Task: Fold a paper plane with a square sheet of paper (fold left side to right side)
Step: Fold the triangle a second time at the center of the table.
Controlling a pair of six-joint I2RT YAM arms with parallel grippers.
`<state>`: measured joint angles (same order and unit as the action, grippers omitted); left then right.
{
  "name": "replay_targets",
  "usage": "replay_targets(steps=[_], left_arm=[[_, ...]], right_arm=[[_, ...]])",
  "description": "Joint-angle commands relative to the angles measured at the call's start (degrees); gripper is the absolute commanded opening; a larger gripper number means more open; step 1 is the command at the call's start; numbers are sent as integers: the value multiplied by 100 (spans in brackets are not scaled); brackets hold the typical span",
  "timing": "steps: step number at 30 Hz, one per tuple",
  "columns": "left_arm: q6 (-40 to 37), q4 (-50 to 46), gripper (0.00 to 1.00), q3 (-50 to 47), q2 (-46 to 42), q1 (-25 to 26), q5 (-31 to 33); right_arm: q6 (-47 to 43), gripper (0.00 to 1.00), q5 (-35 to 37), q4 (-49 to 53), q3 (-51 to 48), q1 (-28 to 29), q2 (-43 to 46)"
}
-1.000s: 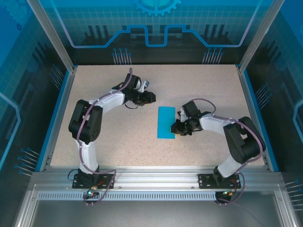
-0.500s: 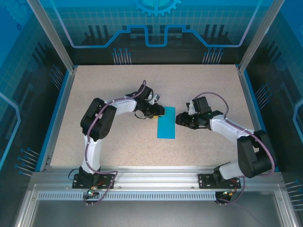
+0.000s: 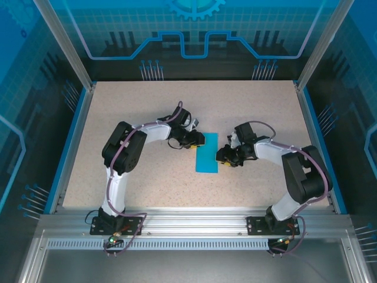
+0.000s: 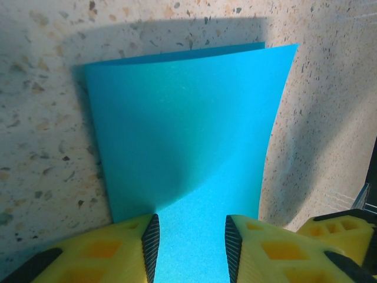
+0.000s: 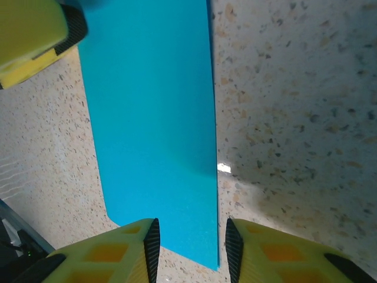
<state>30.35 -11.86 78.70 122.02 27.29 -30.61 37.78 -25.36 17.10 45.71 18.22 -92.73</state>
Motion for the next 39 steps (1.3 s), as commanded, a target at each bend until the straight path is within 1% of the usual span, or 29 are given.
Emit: replay_targets(steps=[1, 8, 12, 14, 18, 20, 24, 26, 29, 34, 39], left_arm=[[51, -160, 38, -109, 41, 41, 70], [51, -149, 38, -136, 41, 40, 77], [37, -142, 36, -198, -14, 40, 102], [17, -149, 36, -223, -29, 35, 106], [16, -133, 36, -223, -29, 39, 97], [29, -117, 36, -230, -29, 46, 96], [37, -106, 36, -232, -34, 40, 90], [43, -106, 36, -230, -33, 40, 90], [41, -97, 36, -232, -33, 48, 75], [34, -107, 36, -215, -20, 46, 60], [37, -108, 36, -226, -23, 42, 55]], right_arm=[[87, 36, -305, 178, 155, -47, -151], [115, 35, -219, 317, 158, 59, -281], [110, 35, 42, 187, 139, 47, -55], [23, 36, 191, -17, 142, -13, 110], [-187, 36, 137, -379, 332, -258, 96], [-347, 36, 149, -524, 436, -357, -23], [-573, 37, 129, -736, 972, -514, -391], [-620, 37, -27, -905, 1133, -568, -608], [-682, 38, -129, -1061, 1373, -575, -923], [-737, 39, -47, -1121, 1669, -583, -1355], [-719, 40, -121, -1164, 1861, -579, -1740]])
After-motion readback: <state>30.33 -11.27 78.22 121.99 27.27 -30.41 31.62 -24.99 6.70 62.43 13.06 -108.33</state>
